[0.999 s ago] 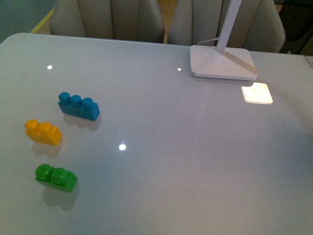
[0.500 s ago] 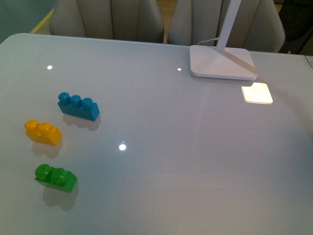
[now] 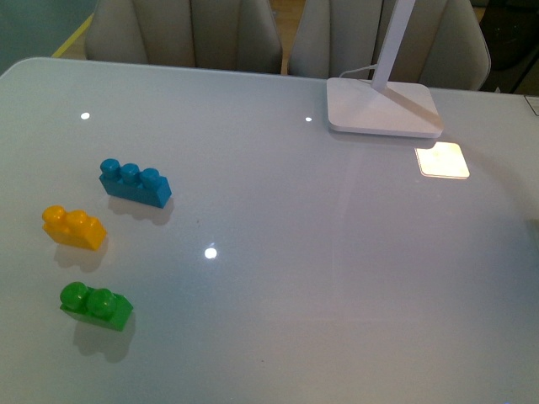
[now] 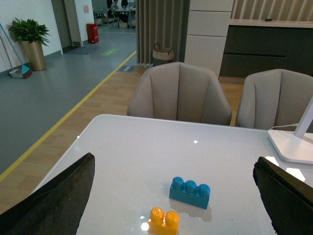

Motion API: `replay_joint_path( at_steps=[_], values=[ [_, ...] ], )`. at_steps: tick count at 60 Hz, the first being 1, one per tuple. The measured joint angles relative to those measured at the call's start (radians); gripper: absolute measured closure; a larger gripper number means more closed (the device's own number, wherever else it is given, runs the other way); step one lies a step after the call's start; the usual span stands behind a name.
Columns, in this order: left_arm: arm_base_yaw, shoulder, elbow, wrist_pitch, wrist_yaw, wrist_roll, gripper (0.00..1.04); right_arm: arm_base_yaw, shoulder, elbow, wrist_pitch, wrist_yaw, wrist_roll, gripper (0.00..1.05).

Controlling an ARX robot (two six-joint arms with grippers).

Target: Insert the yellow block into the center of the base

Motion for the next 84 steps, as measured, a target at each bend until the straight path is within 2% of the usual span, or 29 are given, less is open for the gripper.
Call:
replay_joint_path(
  at_steps=[13,23,31,49,55,61,73,84],
  values=[
    [0.000,0.000,0.000,0.000,0.000,0.000,0.07,0.139,0.000,-0.051,0.049,0.011,-0.028,0.09],
    [0.000,0.000,0.000,0.000,0.000,0.000,0.07,0.280,0.010,-0.075,0.099,0.032,0.034,0.09],
    [0.000,0.000,0.000,0.000,0.000,0.000,0.07,0.397,0.019,-0.078,0.127,0.097,0.138,0.10],
    [0.000,0.000,0.000,0.000,0.000,0.000,0.07,0.592,0.024,-0.090,0.159,0.212,0.344,0.11],
    [0.000,0.000,0.000,0.000,0.000,0.000,0.07,0.712,0.031,-0.098,0.188,0.257,0.424,0.11],
    [0.000,0.000,0.000,0.000,0.000,0.000,0.07,0.789,0.034,-0.106,0.210,0.279,0.471,0.12],
    [0.000,0.000,0.000,0.000,0.000,0.000,0.07,0.991,0.045,-0.113,0.238,0.401,0.674,0.12],
    [0.000,0.000,0.000,0.000,0.000,0.000,0.07,1.087,0.047,-0.097,0.229,0.476,0.821,0.12]
  ],
)
